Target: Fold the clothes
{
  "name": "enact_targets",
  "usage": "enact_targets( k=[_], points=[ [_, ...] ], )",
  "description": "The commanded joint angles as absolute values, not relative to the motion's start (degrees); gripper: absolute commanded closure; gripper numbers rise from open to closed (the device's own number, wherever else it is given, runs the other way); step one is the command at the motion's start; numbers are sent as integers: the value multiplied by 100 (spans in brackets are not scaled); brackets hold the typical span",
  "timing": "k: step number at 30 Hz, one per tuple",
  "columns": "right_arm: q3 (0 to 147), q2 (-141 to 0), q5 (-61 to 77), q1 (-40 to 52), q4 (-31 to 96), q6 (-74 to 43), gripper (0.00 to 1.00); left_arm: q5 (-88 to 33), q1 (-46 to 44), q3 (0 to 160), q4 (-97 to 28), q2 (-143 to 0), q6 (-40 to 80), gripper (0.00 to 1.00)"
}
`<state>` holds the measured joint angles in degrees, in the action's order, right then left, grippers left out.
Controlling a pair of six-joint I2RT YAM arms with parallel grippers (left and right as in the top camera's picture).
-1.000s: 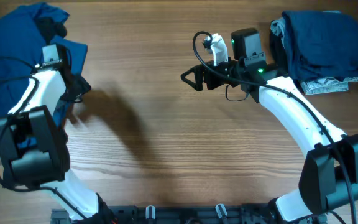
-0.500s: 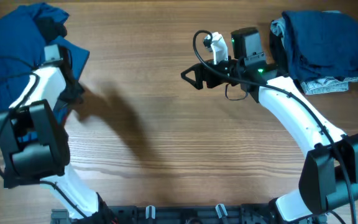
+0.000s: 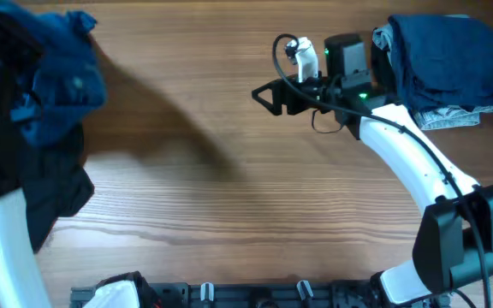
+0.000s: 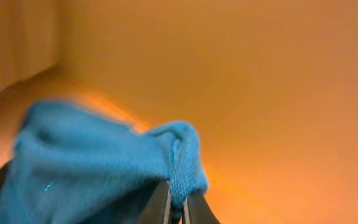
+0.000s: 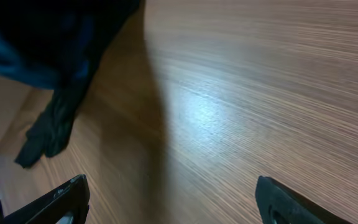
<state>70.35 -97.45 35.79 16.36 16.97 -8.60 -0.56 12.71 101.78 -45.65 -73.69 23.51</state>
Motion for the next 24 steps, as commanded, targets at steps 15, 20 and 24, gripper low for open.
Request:
enact_targets(
  k=[15, 20, 24],
  points=[
    [7164, -8162, 4038, 266, 2838, -558, 12, -4368, -891, 10311, 49, -7955, 5417, 96],
    [7164, -8160, 4344, -191, 2834, -615, 12, -3330, -1656, 10311, 1157, -7985, 5883, 96],
    [7164, -8160, 4565, -449, 2845, -617, 12, -2871, -2377, 10311, 1472, -7990, 5798, 96]
  ],
)
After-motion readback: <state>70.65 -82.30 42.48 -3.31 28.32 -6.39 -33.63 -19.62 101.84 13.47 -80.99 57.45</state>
